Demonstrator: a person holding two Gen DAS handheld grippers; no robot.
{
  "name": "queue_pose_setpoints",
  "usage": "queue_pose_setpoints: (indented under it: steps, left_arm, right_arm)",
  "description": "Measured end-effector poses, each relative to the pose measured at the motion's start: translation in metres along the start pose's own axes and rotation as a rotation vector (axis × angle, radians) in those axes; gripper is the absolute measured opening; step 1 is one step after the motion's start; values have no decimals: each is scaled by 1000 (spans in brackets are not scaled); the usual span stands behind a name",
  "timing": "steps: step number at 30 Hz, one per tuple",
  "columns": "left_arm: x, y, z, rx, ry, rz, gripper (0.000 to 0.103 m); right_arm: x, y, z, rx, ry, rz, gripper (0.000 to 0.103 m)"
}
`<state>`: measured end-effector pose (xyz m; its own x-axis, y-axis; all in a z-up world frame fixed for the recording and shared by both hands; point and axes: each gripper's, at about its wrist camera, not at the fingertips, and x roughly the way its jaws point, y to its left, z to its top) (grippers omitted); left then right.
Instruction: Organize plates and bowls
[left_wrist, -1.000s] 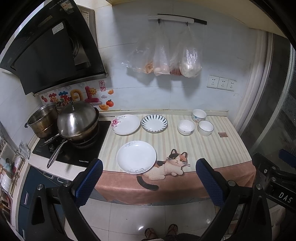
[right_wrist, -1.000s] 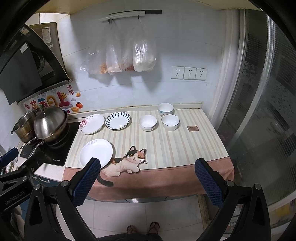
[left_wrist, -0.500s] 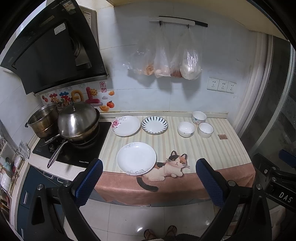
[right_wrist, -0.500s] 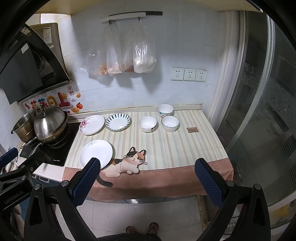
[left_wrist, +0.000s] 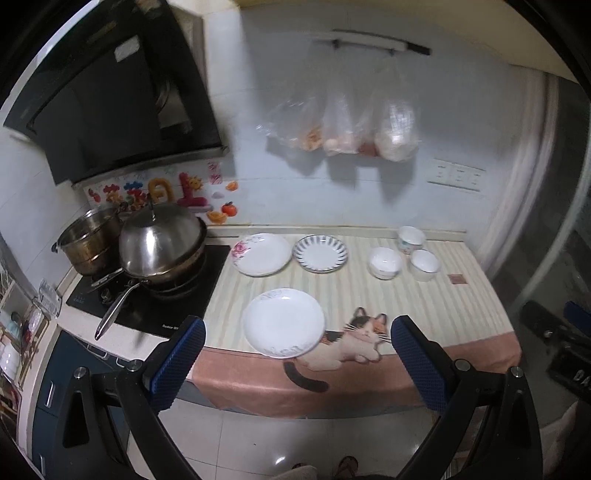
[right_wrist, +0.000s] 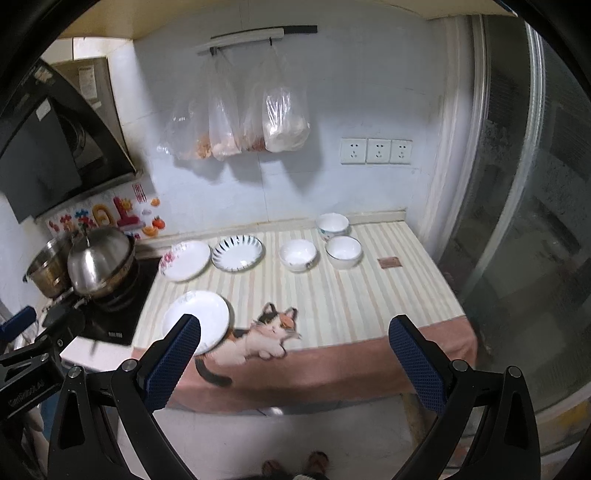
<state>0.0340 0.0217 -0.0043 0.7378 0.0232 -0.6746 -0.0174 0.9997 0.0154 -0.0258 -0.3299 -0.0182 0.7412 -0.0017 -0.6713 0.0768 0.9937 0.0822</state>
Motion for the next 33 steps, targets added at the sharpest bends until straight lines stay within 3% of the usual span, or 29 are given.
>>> queue_pose_setpoints:
  steps: [2,7,13,15,21,28,31,33]
  left_arm:
    - [29,13,2,-17,29,34,103]
    - [132,44,-9,-10,177,143,103]
    - [262,76,-31,-57,439,105,101]
    - [302,87,-40,-91,512,111,91]
    - [397,108,-56,-189,643,107,83]
    - [461,131,-74,-321,730,32,82]
    - [473,133,-81,-337,753,7,67]
    - [478,133,-85,-360,754,-34,50]
  right_arm:
    - [24,4,-1,11,20,29,103]
    - [129,25,-11,20,181,176,103]
    - [290,70,-42,-67,445,257,103]
    - [345,83,-55,-75,530,288,103]
    - [474,113,-75,-108,697,341,100]
    - [552,139,-84,-139,817,383,85]
    - [572,147,-88,-156,860,396,79]
    - [571,153,-81,-182,856,413,67]
